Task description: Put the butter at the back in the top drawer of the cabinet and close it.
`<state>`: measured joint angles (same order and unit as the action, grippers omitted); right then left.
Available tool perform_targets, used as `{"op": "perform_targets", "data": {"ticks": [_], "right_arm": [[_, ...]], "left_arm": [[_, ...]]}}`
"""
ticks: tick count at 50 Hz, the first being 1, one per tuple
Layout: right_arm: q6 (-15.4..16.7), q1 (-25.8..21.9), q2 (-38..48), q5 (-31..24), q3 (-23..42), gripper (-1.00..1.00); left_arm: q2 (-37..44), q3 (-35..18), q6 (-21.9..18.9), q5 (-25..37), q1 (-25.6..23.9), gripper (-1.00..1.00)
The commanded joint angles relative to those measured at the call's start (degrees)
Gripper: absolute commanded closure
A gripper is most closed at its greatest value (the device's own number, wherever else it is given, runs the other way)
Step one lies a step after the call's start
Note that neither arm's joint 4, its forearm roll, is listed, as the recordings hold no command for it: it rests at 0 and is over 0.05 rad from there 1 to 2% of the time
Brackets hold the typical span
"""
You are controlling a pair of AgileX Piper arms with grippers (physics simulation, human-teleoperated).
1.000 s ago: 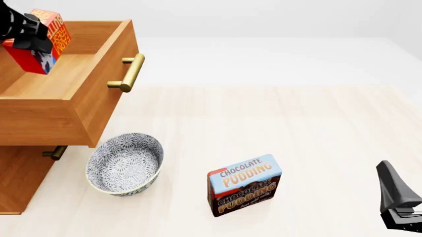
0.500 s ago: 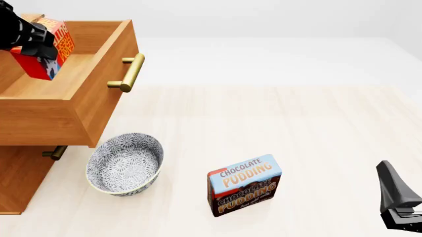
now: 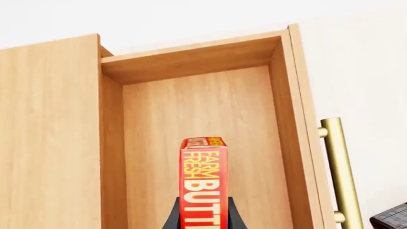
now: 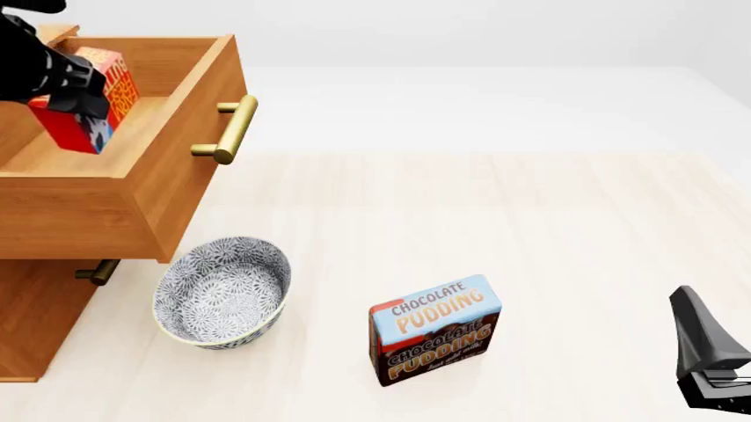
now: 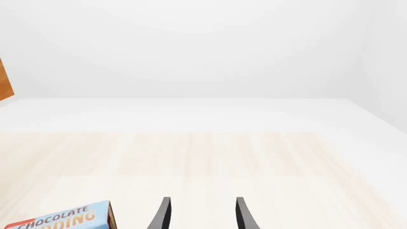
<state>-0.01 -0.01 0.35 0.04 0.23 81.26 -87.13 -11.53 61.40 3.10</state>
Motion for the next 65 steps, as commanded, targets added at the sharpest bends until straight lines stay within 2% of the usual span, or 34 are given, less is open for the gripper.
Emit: {"op": "perform_targets", "data": {"ticks": [1,65], "right_arm": [[0.0,0.0,0.0,0.0,0.0,-1.0],[0.01,-0.01,0.0,0.0,0.0,-1.0]], "left_arm": [[-0.31,0.07,-0.86,-0.62,0.18,1.0],[0.73,2.6,-1.86,-3.07,2.4,1.0]]}}
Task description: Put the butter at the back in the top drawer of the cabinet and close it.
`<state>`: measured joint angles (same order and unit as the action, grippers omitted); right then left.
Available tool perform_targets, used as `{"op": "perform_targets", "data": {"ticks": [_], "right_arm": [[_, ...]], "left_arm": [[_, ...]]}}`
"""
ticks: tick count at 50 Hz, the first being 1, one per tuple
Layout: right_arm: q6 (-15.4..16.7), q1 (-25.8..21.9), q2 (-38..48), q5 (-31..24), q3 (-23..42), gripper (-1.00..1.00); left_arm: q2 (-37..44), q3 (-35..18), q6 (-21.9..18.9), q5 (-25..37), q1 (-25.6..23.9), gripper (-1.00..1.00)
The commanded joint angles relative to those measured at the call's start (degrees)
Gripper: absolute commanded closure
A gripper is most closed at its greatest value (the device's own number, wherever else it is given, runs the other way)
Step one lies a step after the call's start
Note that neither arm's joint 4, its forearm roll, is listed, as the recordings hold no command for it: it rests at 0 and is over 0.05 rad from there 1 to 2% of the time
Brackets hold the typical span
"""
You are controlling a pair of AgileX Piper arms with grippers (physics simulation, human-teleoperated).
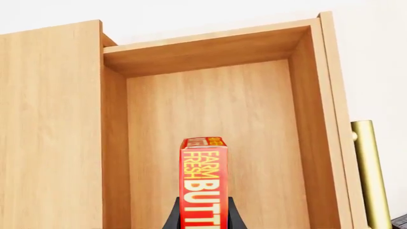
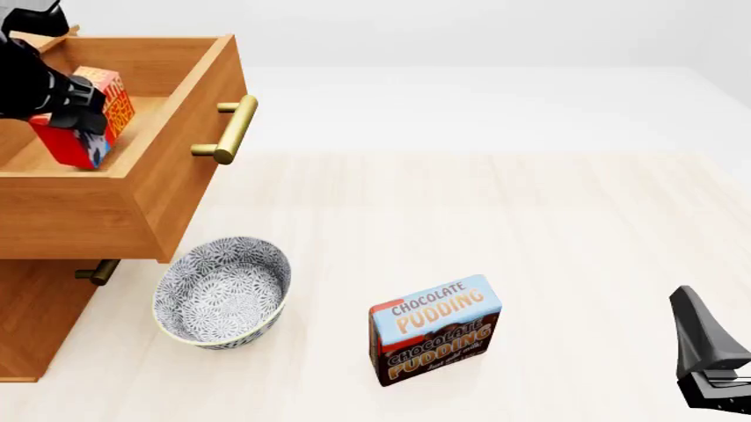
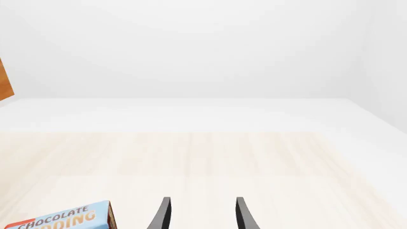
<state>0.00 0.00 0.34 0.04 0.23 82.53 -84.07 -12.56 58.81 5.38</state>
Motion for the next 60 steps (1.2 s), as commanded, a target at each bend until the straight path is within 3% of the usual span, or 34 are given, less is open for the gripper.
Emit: {"op": "perform_targets", "data": {"ticks": [1,7,8,20,21,25,31,45,48,60], "right_arm": [[0.01,0.02,0.0,0.0,0.0,-1.0],[-0.01,0.0,0.01,0.0,0.0,-1.0],[0.0,-0.01,0.0,0.0,0.0,-1.0],[-0.01,-0.01,0.0,0.0,0.0,-1.0],[0.01,0.0,0.01,0.0,0.0,-1.0],[-0.01,-0.02,0.01,0.0,0.0,-1.0],[0.0,0.0,0.0,0.0,0.0,-1.0],[-0.01,0.0,0.0,0.0,0.0,-1.0],[-0.01,0.0,0.0,0.0,0.0,-1.0],[-0.01,-0.01,0.0,0.0,0.0,-1.0]], "left_arm": [[-0.51,-0.52,-0.72,-0.49,0.06,1.0],[-0.46,-0.8,-0.56,-0.45,-0.05,1.0],[-0.44,-0.78,-0.54,-0.46,-0.08,-1.0],[-0.53,-1.88,0.38,0.02,-1.29,-1.0],[-3.13,-11.45,4.19,2.96,-7.24,-1.0],[-3.42,-13.05,4.84,3.39,-8.47,-1.0],[-4.24,-20.5,7.1,4.33,-12.88,-1.0],[-5.6,-21.51,7.55,4.15,-14.99,-1.0],[-6.53,-21.93,7.52,2.86,-18.25,-1.0],[-6.29,-19.71,8.0,1.02,-22.73,-1.0]]}}
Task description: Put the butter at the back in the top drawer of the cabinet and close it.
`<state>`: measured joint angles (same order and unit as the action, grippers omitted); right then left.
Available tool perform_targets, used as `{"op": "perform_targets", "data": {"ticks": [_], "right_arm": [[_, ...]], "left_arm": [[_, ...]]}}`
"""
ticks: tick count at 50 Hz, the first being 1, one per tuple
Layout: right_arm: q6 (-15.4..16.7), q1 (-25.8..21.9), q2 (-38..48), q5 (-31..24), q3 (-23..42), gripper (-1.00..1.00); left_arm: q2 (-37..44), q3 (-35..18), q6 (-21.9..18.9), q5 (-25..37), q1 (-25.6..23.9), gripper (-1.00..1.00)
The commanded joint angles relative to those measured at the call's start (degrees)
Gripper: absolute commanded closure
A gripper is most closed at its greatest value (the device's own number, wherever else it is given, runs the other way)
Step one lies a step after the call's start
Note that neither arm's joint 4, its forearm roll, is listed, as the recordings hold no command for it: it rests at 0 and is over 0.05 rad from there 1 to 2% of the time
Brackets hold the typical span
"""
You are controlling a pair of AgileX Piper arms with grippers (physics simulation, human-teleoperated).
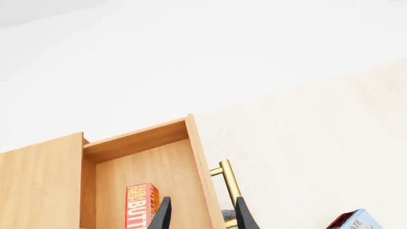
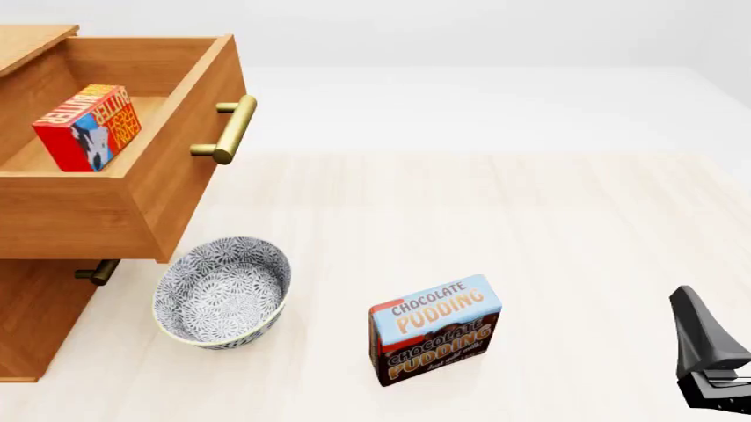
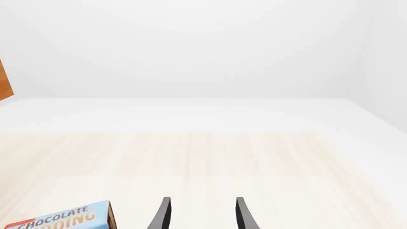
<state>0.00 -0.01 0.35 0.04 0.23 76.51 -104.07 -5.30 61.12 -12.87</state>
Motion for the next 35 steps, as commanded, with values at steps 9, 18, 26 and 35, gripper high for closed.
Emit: {"op": "perform_targets", "data": {"ticks": [9,18,26,35], "right_arm": [[-0.01,0.01,0.0,0.0,0.0,-1.0],[0.01,0.0,-0.01,0.01,0.0,-1.0],[0.0,0.0,0.0,0.0,0.0,-1.0],[0.0,-0.01,0.0,0.0,0.0,-1.0]], "left_arm": [[0.18,3.81,0.25,-4.22,-7.18,-1.0],[1.81,7.58,2.04,-6.51,-10.29,-1.0],[2.84,13.22,5.17,-10.27,-13.74,-1.0],[4.05,14.35,6.61,-11.53,-15.35,-1.0]]}}
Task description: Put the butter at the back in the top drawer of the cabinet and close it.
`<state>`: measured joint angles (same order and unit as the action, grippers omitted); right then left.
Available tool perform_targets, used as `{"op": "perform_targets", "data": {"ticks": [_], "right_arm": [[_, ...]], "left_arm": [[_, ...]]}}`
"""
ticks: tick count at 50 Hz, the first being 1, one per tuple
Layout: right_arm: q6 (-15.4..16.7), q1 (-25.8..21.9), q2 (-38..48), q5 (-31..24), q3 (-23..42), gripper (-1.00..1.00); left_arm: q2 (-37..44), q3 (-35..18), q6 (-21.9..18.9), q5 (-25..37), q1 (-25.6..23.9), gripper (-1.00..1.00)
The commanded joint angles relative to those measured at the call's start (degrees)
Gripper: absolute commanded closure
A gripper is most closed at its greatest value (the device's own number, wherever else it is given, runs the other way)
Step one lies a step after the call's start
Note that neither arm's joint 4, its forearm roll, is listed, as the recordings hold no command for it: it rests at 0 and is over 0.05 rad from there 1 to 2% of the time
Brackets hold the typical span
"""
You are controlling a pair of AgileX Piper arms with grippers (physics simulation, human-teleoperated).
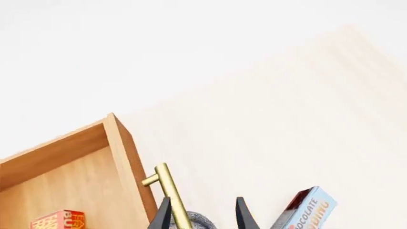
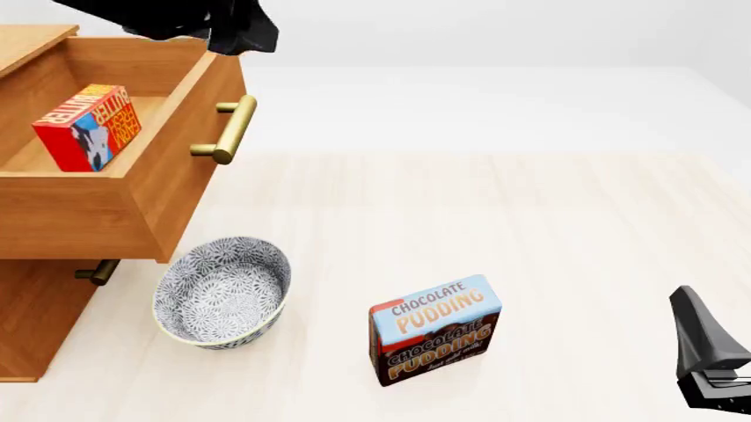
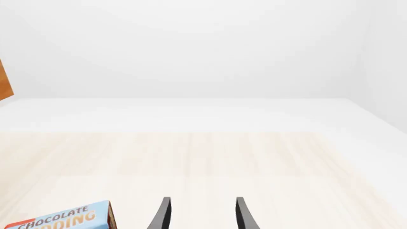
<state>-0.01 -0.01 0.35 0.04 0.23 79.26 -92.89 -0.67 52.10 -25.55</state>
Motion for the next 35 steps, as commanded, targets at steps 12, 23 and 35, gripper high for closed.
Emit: {"op": "perform_targets", "data": {"ticks": [12,23,35], "right_arm": [[0.01,0.01,0.0,0.0,0.0,-1.0],[0.01,0.0,0.01,0.0,0.0,-1.0],[0.0,-0.01,0.0,0.0,0.0,-1.0]], "left_arm": [[3.04,6.21,4.98,-5.42,-5.23,-1.0],[4.93,8.98,7.46,-8.66,-6.88,-1.0],[6.26,11.27,9.84,-11.44,-8.56,-1.0]]}}
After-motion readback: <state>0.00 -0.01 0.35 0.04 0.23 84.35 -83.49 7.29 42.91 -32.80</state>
